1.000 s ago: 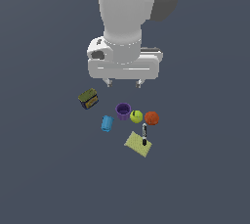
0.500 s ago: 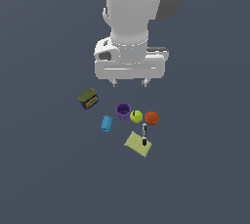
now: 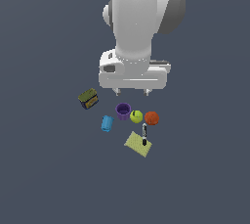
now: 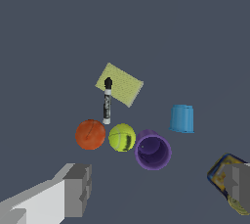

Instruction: Pick up a designated object from a clutter of objects.

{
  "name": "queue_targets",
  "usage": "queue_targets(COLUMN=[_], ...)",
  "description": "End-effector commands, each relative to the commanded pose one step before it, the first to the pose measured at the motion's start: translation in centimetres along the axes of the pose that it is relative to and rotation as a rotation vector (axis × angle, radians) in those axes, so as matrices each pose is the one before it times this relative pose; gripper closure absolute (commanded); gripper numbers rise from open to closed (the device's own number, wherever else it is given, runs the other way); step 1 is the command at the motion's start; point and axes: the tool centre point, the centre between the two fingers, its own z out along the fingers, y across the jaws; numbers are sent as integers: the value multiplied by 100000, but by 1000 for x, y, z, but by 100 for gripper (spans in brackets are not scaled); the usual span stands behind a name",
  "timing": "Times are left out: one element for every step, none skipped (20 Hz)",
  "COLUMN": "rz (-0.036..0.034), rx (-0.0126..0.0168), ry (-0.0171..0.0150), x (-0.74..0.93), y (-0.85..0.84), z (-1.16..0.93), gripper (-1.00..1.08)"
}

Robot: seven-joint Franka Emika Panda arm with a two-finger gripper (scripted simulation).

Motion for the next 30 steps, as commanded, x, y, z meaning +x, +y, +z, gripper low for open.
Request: queue_targets(rz=[1336, 645, 694, 736, 779, 826, 865, 909, 931, 921, 876, 823, 771, 719, 672, 626, 575, 529, 482, 436, 390, 345, 293, 253, 207, 162, 109, 69, 0, -176], rx=[-359, -161, -167, -171, -174, -176, -174, -171, -162, -146, -126, -106, -89, -73, -60, -49, -38, -30, -22, -17, -12, -8, -5, -3, -2, -1, 0, 0, 0, -42], ry=[-21, 29, 34, 38, 43, 48, 53, 58, 62, 63, 60, 57, 53, 49, 45, 41, 37, 33, 29, 25, 22, 19, 16, 13, 10, 8, 5, 3, 0, -148], x=[601, 275, 282, 286, 286, 282, 274, 261, 238, 205, 166, 129, 97, 69, 46, 26, 9, -3, -13, -21, -25, -27, -29, -26, -23, -19, -16, -9, -8, -31], y=[-467, -229, -251, -276, -301, -325, -352, -378, -398, -400, -385, -368, -348, -329, -306, -283, -263, -240, -218, -196, -174, -152, -134, -110, -90, -69, -53, -30, -23, 62], z=[1454, 688, 747, 807, 869, 932, 996, 1061, 1107, 1110, 1069, 1018, 966, 912, 857, 801, 744, 687, 628, 570, 511, 451, 392, 332, 272, 211, 151, 91, 31, -118], gripper=[-92, -92, -92, -92, -92, -92, -92, -92, -92, -92, -92, -92, -92, -92, -92, -92, -92, -92, -92, -92, -92, -92, -92, -92, -92, -92, -92, -92, -92, -92])
